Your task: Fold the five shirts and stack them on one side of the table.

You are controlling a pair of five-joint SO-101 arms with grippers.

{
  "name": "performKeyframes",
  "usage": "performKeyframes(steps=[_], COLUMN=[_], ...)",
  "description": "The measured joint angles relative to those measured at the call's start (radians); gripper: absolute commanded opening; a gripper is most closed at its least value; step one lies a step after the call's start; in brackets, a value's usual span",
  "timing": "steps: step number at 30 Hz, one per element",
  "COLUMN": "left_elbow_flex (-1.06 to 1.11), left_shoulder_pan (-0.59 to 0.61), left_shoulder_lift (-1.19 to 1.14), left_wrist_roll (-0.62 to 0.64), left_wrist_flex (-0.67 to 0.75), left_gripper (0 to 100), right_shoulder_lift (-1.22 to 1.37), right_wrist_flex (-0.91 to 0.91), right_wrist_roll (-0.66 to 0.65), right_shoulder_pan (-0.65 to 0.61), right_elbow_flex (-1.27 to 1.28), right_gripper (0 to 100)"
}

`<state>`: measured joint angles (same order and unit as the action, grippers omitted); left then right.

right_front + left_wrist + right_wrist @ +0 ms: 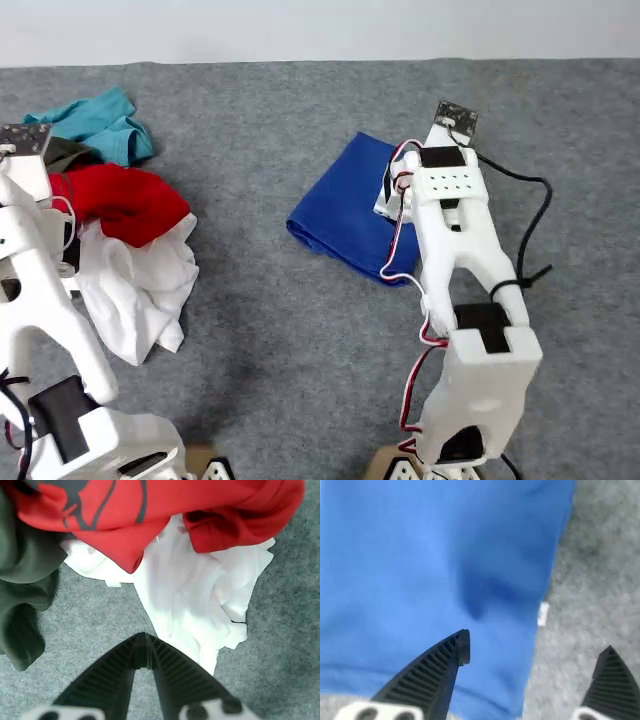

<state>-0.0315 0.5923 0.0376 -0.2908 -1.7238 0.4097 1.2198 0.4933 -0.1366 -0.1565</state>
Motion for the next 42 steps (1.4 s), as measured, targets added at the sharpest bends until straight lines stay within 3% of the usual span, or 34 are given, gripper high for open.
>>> performKeyframes(steps=[11, 27, 38, 42], left_elbow_flex=[0.0, 0.0, 0.0, 0.0], left_shoulder_pan=[0.0, 0.0, 0.0, 0.0], left_shoulder_lift=[0.0, 0.0, 0.0, 0.0], left_wrist_roll=[0.0, 0.0, 0.0, 0.0], left_wrist_flex=[0.0, 0.0, 0.0, 0.0], left_gripper=[0, 0, 0, 0], right_shoulder_lift=[0.272, 0.422, 0.377, 0.331], right_wrist_flex=[-0.012, -0.011, 0.074, 0.092], right_wrist_roll=[0.006, -0.038, -0.098, -0.218], right_shoulder_pan=[-0.005, -0.018, -0.018, 0.021], right_elbow_flex=[-0.255, -0.42, -0.42, -0.42], right_gripper=[38.5, 0.5, 0.9, 0.9])
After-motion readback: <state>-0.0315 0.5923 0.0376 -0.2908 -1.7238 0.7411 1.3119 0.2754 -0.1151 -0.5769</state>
